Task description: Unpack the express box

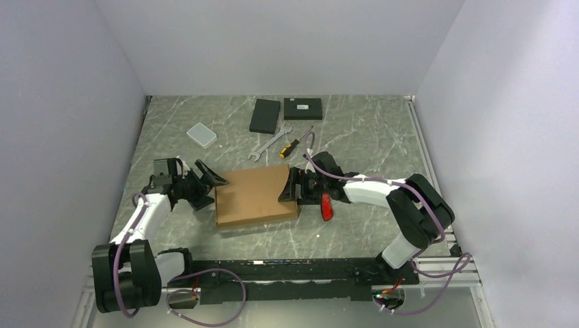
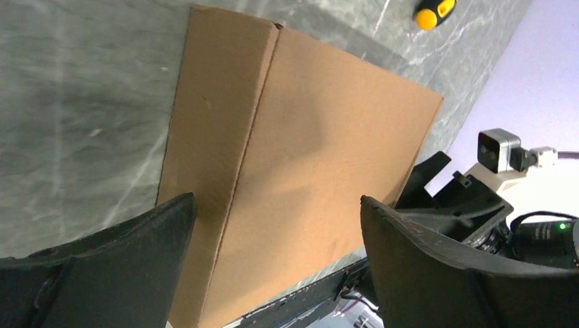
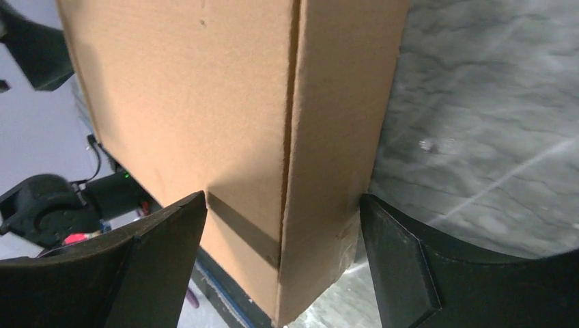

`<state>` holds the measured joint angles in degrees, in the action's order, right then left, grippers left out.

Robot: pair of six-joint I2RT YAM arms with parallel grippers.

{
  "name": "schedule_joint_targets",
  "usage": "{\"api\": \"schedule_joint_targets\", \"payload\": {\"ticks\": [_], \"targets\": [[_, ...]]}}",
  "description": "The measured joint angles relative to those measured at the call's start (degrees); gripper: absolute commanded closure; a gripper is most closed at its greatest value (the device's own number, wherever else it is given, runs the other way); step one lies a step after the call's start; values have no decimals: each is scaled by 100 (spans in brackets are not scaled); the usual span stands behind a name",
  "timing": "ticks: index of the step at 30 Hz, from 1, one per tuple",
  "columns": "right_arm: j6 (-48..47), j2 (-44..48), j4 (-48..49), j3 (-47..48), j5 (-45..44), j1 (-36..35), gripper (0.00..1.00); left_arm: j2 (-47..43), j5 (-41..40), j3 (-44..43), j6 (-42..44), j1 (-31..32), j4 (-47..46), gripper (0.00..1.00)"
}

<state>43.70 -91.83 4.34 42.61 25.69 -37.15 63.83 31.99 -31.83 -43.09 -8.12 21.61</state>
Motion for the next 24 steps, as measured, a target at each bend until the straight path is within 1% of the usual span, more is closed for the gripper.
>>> {"api": "schedule_joint_targets", "payload": {"ticks": [3, 6, 8, 11, 13, 16, 20, 24], "targets": [[-57, 0, -105, -31, -173, 76, 12, 37, -68, 22, -153, 374, -240, 1], [-170, 7, -127, -31, -205, 297, 5, 260, -92, -44, -184, 605, -483, 0], [-289, 24, -127, -39, -223, 496, 1, 595, -74, -225, -153, 704, -566, 0], [-590, 138, -170, -111, -232, 769, 0, 994, -162, -549, 42, 828, -525, 1], [-813, 284, -291, -129, -319, 857, 0, 1001, -249, -621, 146, 879, -457, 0], [-1182, 669, -498, -256, -485, 866, 0, 728, -494, -636, 308, 905, -179, 0], [-1558, 1320, -601, -579, -560, 852, 0, -46, -688, -588, 348, 920, 258, 1], [-1665, 1587, -566, -824, -461, 697, 0, -750, -686, -389, 321, 1110, 616, 2]]}}
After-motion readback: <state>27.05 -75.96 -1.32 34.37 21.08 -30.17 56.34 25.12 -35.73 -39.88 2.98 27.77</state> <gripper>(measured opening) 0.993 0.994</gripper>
